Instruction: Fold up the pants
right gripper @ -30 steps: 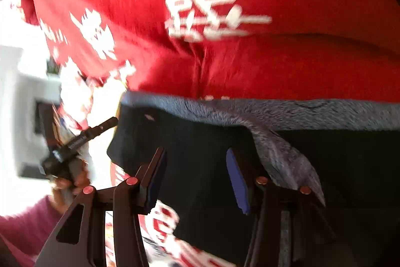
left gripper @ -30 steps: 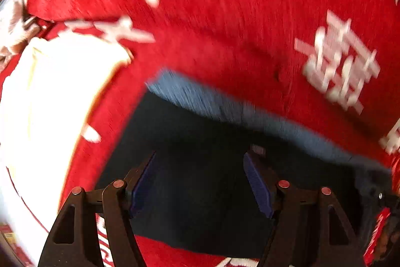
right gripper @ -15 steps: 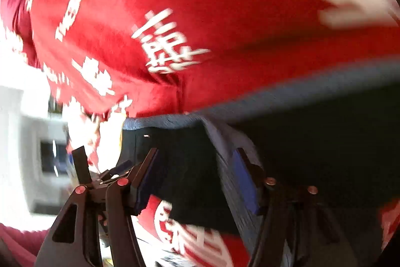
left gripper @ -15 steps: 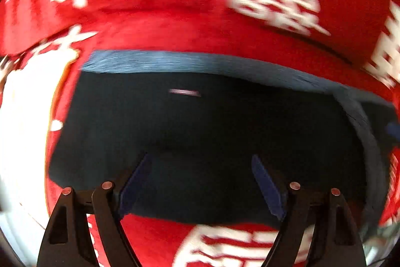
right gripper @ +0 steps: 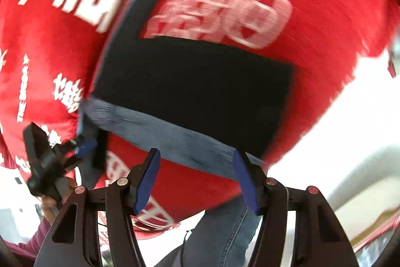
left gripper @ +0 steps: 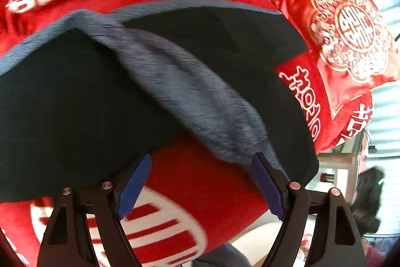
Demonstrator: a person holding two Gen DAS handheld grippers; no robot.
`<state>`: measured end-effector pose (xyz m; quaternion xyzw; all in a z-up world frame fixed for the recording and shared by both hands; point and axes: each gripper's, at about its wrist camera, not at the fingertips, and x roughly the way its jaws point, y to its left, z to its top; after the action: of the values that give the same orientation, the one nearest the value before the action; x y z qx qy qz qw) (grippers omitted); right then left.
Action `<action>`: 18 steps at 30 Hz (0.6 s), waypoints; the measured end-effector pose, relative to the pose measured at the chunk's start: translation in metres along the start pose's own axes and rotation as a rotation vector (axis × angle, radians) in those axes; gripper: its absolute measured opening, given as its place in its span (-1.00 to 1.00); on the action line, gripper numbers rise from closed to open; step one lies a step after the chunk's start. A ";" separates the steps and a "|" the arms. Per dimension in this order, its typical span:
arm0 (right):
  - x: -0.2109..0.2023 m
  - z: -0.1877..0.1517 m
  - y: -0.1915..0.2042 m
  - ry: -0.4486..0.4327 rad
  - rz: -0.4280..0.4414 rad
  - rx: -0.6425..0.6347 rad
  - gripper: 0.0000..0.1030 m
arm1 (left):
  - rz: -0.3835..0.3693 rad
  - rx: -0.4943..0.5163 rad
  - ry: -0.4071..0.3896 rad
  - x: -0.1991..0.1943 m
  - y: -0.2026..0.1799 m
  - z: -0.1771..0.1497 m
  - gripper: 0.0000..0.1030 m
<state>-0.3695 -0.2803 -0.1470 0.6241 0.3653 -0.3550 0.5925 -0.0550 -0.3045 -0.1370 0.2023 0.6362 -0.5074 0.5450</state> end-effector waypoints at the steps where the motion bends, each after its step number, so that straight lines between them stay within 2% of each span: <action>1: 0.003 -0.004 -0.013 0.005 -0.013 0.017 0.25 | 0.002 0.002 0.004 0.007 -0.003 0.000 0.61; 5: 0.021 -0.010 -0.048 0.044 0.024 0.060 0.25 | 0.009 -0.023 0.045 0.034 -0.001 0.002 0.61; 7: 0.035 -0.007 -0.057 0.071 0.087 0.047 0.25 | 0.014 -0.037 0.044 0.045 -0.008 0.006 0.62; 10: 0.050 0.000 -0.062 0.122 0.179 0.052 0.21 | 0.021 -0.053 0.028 0.049 -0.009 0.006 0.74; 11: 0.053 0.003 -0.059 0.136 0.214 0.064 -0.08 | 0.032 -0.065 0.028 0.049 -0.009 0.006 0.74; 12: 0.053 0.006 -0.057 0.147 0.244 0.068 -0.55 | 0.037 -0.072 0.031 0.049 -0.009 0.006 0.71; 14: 0.041 0.012 -0.047 0.155 0.266 0.059 -0.68 | 0.023 -0.079 0.041 0.051 -0.012 0.009 0.29; 15: 0.034 0.016 -0.041 0.152 0.275 0.049 -0.69 | -0.001 -0.085 0.060 0.053 -0.014 0.013 -0.06; 16: 0.027 0.021 -0.033 0.148 0.294 0.039 -0.70 | -0.024 -0.096 0.076 0.055 -0.017 0.016 -0.16; 18: 0.006 0.039 -0.014 0.140 0.334 0.001 -0.70 | -0.023 -0.109 0.072 0.054 -0.020 0.023 -0.16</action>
<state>-0.3789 -0.3181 -0.1610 0.6995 0.2968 -0.2076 0.6160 -0.0770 -0.3486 -0.1743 0.1833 0.6844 -0.4703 0.5261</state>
